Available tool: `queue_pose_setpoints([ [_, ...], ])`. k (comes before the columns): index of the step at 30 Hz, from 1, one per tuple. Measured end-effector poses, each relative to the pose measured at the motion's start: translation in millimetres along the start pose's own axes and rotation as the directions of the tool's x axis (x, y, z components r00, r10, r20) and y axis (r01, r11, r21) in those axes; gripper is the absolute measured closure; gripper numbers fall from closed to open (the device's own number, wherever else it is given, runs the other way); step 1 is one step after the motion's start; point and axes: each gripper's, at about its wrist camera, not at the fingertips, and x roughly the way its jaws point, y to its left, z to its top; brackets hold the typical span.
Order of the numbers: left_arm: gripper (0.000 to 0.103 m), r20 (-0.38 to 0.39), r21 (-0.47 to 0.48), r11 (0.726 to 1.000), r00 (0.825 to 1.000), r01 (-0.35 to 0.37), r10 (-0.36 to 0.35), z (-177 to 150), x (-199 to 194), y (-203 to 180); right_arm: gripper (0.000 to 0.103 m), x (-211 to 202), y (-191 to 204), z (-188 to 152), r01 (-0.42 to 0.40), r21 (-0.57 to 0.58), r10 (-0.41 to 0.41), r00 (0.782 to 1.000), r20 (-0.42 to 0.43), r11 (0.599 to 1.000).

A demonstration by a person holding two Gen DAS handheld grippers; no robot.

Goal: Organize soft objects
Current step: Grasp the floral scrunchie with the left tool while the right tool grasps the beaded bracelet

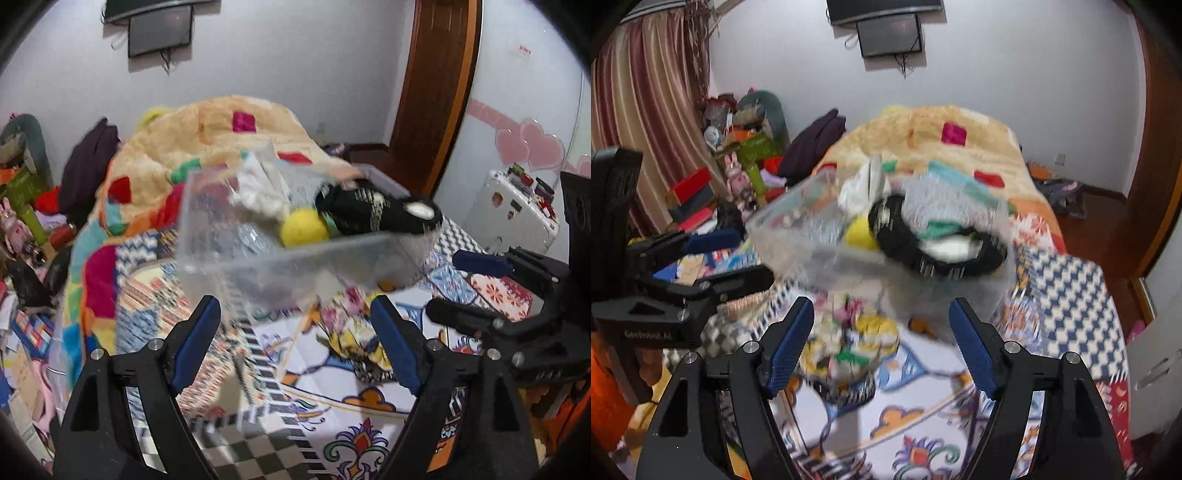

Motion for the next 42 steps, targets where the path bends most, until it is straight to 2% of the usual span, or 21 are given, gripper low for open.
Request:
queue_pose_setpoints([
  [5, 0.029, -0.072, 0.008, 1.000, 0.997, 0.024, -0.024, -6.3, 25.8, -10.0, 0.030, 16.3, -0.9, -18.3, 0.009, 0.019, -0.008, 0.997, -0.070, 1.000],
  [11, 0.040, -0.136, 0.030, 0.999, 0.991, 0.018, -0.014, -10.4, 47.0, -17.1, 0.030, 26.9, -2.7, -27.3, 0.036, 0.010, -0.035, 0.992, -0.121, 0.999],
  [13, 0.054, -0.159, 0.028, 0.999, 0.987, 0.038, -0.033, -10.9, 50.5, -17.8, 0.030, 28.5, -3.8, -29.5, 0.028, 0.015, -0.026, 0.991, -0.133, 0.999],
  [15, 0.062, -0.166, 0.028, 0.998, 0.985, 0.055, -0.049, -11.6, 51.1, -18.0, 0.032, 30.1, -5.3, -32.1, 0.022, 0.025, -0.018, 0.990, -0.140, 0.999],
  [17, 0.073, -0.181, 0.020, 0.997, 0.981, 0.071, -0.066, -13.3, 53.1, -16.9, 0.040, 28.9, -5.5, -33.0, 0.036, 0.021, -0.032, 0.990, -0.137, 0.999],
  [19, 0.080, -0.179, 0.007, 0.997, 0.981, 0.083, -0.080, -14.9, 51.7, -15.0, 0.052, 27.5, -5.8, -33.2, 0.036, 0.018, -0.033, 0.991, -0.133, 0.999],
  [22, 0.089, -0.170, -0.013, 0.996, 0.981, 0.093, -0.094, -19.1, 46.5, -9.2, 0.063, 25.9, -8.7, -33.8, 0.043, 0.019, -0.041, 0.992, -0.123, 0.999],
  [28, 0.095, -0.141, -0.046, 0.995, 0.985, 0.090, -0.095, -30.1, 27.4, 4.9, 0.093, 21.8, -15.0, -37.0, 0.056, 0.019, -0.054, 0.993, -0.109, 0.998],
  [35, 0.095, -0.099, -0.044, 0.997, 0.992, 0.069, -0.073, -39.4, 1.9, 11.7, 0.096, 19.2, -14.9, -36.9, 0.048, 0.017, -0.046, 0.994, -0.100, 0.999],
  [42, 0.096, -0.031, -0.027, 0.999, 0.999, 0.040, -0.041, -35.0, -20.3, 14.4, 0.097, -3.2, -16.1, -30.9, 0.050, 0.027, -0.049, 0.999, -0.023, 0.998],
])
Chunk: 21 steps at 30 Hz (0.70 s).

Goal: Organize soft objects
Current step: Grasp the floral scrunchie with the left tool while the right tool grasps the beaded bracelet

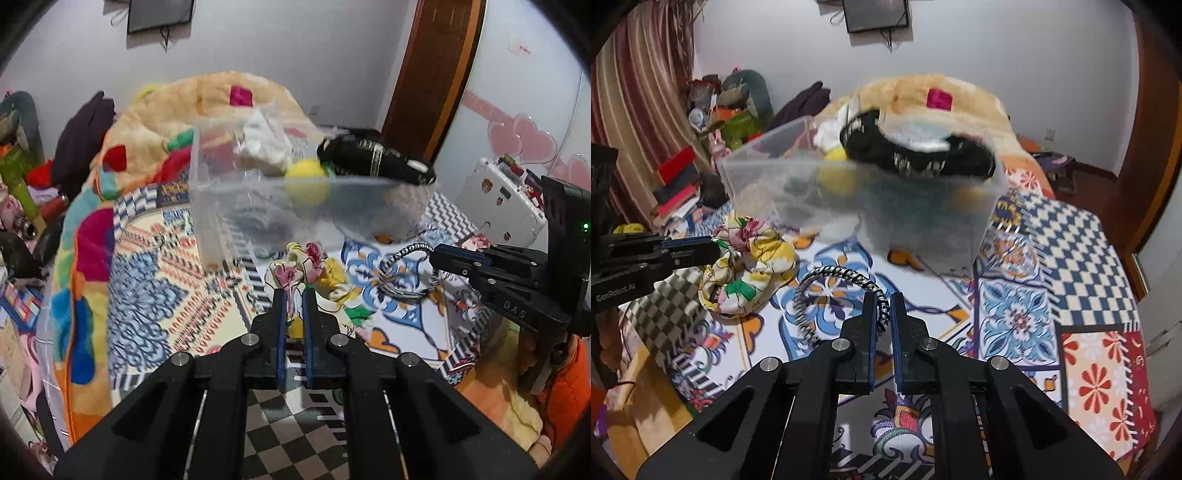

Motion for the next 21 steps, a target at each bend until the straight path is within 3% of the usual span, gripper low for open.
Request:
queue_pose_setpoints([
  [11, 0.096, 0.163, 0.032, 1.000, 0.987, 0.001, -0.006, 31.5, -38.7, -12.1, 0.097, -43.8, 4.0, 25.8, 0.003, -0.018, 0.000, 0.987, 0.162, 1.000],
  [14, 0.096, 0.195, 0.020, 1.000, 0.981, -0.001, -0.003, 38.8, -43.9, -10.3, 0.096, -34.4, -0.8, 30.6, -0.008, -0.011, 0.010, 0.993, 0.119, 1.000],
  [18, 0.096, 0.219, -0.010, 1.000, 0.976, 0.018, -0.016, 47.2, -45.9, -3.2, 0.067, -8.5, -8.5, 22.5, 0.023, -0.025, -0.022, 0.999, 0.032, 0.999],
  [21, 0.096, 0.228, -0.035, 0.999, 0.974, 0.023, -0.014, 52.4, -43.1, 3.4, 0.067, 19.5, -16.9, 17.6, 0.021, -0.013, -0.022, 0.998, -0.055, 1.000],
])
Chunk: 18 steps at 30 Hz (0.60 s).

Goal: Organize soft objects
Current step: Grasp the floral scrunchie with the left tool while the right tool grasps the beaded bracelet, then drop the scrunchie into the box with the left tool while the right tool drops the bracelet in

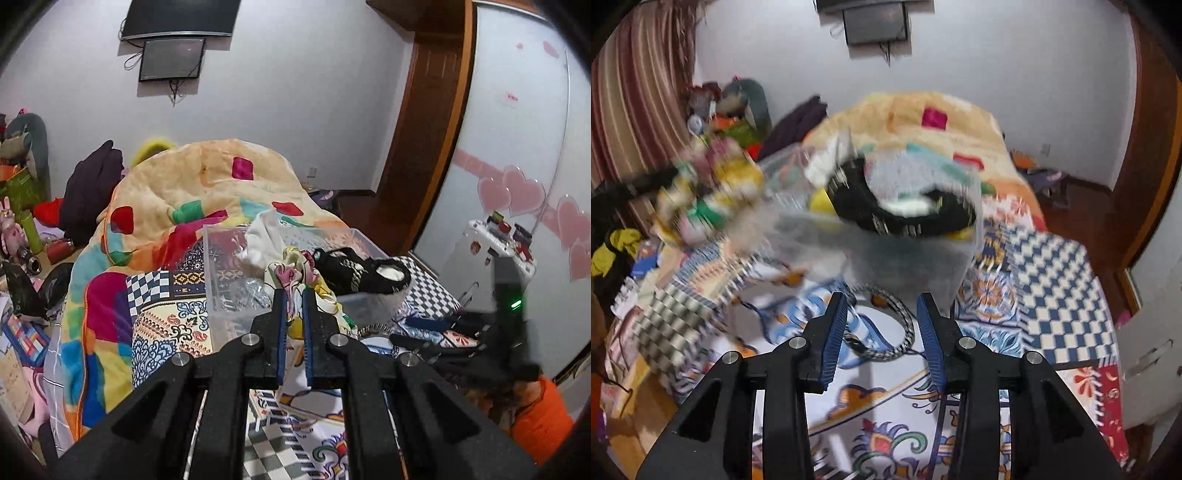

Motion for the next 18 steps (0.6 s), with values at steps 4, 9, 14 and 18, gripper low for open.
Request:
queue_pose_setpoints([
  [4, 0.096, 0.008, -0.016, 1.000, 1.000, -0.002, 0.002, 3.9, 6.0, 6.1, 0.067, 24.3, -8.3, -1.8, -0.001, 0.020, 0.002, 0.998, -0.060, 1.000],
  [9, 0.096, 0.020, -0.024, 1.000, 1.000, -0.011, 0.011, 9.8, 13.1, 9.6, 0.094, 35.8, -8.3, -0.6, 0.010, 0.006, -0.009, 0.997, -0.075, 1.000],
  [14, 0.096, 0.026, -0.038, 0.999, 0.999, -0.023, 0.024, 17.1, 24.0, 15.7, 0.096, 25.2, 2.2, -4.3, 0.016, -0.005, -0.017, 0.999, -0.034, 1.000],
  [18, 0.096, 0.014, -0.046, 0.998, 0.999, -0.048, 0.048, 20.6, 39.4, 22.4, 0.097, 7.5, 10.3, -3.6, -0.005, -0.015, 0.005, 1.000, 0.015, 1.000],
])
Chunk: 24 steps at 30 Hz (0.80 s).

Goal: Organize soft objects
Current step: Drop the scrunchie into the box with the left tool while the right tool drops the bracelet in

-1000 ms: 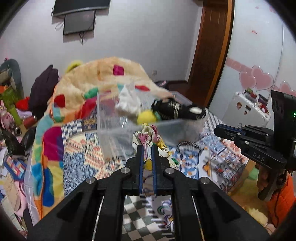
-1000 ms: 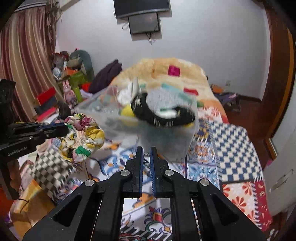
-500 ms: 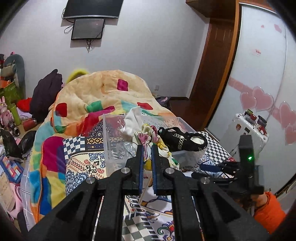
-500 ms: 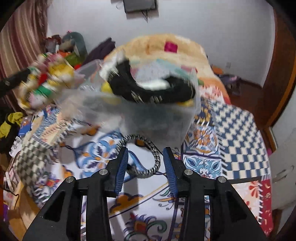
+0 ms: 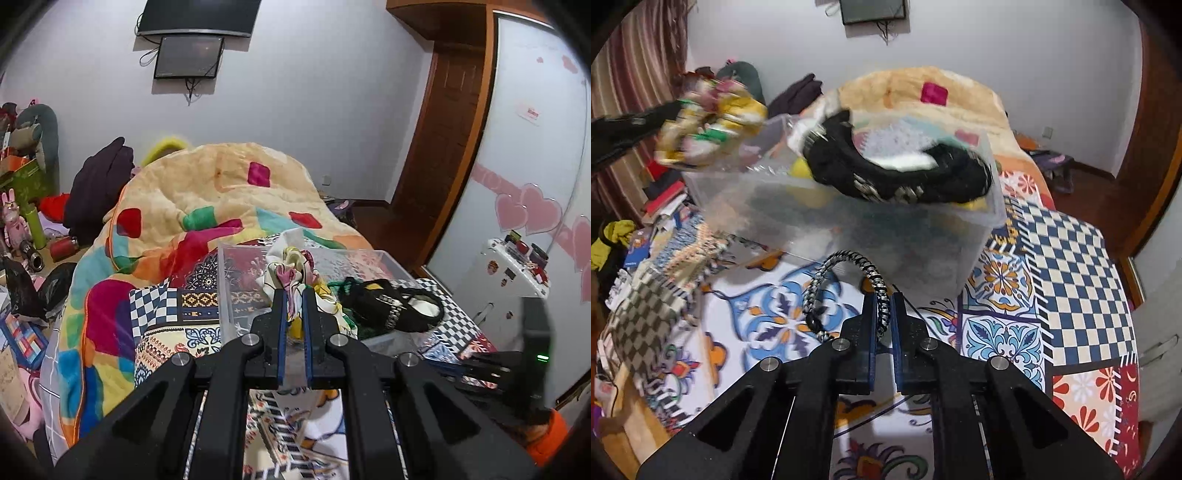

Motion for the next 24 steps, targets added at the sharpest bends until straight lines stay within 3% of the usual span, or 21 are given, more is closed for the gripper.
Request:
queue_pose_setpoints([
  [10, 0.096, -0.134, -0.025, 0.998, 0.990, -0.052, 0.049, -13.9, 46.9, 14.9, 0.097, -48.7, 12.1, 16.6, -0.054, -0.041, 0.060, 0.987, 0.146, 0.998],
  [15, 0.095, -0.144, 0.012, 0.998, 0.987, -0.062, 0.063, -17.2, 47.2, 8.0, 0.097, -53.2, 19.6, 39.6, -0.054, -0.050, 0.063, 0.976, 0.206, 0.997],
  [20, 0.087, -0.144, 0.034, 0.998, 0.988, -0.055, 0.060, -18.0, 41.2, 1.6, 0.097, -40.9, 27.0, 61.8, -0.044, -0.061, 0.057, 0.973, 0.224, 0.997],
  [24, 0.069, -0.137, 0.012, 0.999, 0.990, -0.032, 0.034, -16.5, 35.8, 3.2, 0.097, -21.1, 31.3, 76.0, -0.026, -0.068, 0.040, 0.977, 0.211, 0.997],
])
